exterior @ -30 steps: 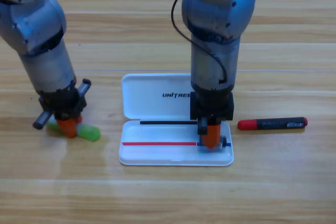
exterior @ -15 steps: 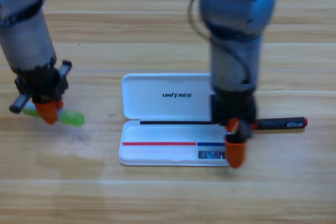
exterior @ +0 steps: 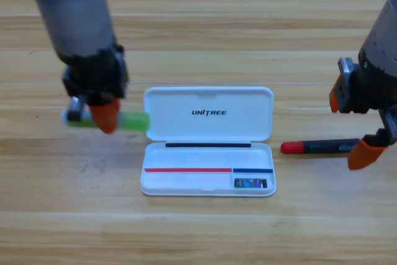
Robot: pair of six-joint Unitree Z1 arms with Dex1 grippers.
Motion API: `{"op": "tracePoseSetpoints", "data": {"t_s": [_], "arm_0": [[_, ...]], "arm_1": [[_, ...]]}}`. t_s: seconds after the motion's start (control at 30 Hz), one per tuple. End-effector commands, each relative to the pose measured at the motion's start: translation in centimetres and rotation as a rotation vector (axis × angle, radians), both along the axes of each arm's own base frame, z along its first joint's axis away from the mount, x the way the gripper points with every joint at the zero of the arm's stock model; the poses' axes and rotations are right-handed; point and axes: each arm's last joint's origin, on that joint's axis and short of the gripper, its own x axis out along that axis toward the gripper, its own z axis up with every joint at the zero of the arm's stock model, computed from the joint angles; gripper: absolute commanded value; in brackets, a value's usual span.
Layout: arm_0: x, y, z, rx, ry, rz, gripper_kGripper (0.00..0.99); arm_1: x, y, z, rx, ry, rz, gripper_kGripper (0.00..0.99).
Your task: Clean up eraser and pencils
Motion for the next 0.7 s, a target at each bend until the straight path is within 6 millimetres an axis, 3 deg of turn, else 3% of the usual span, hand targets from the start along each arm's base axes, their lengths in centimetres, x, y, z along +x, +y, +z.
{"op": "tracePoseSetpoints", "data": {"t_s": [0.03,0.43,0.6,0.7], "arm_0": [[-0.8,-4.7,-3.7,0.037,0.070,-0.035,0.000],[-0.3,-9.0,-7.6,0.045,0.121,-0.054,0.000],[0.3,-9.7,-8.8,0.049,0.133,-0.052,0.000],[0.4,-10.1,-9.4,0.052,0.139,-0.053,0.000]], "arm_1": [[3.7,-0.7,-4.9,-0.065,0.033,0.038,0.985],[8.6,0.0,-10.8,-0.141,0.074,0.068,0.936],[9.7,-0.2,-11.8,-0.149,0.087,0.041,0.922],[9.8,-0.3,-12.2,-0.152,0.096,0.037,0.856]]}}
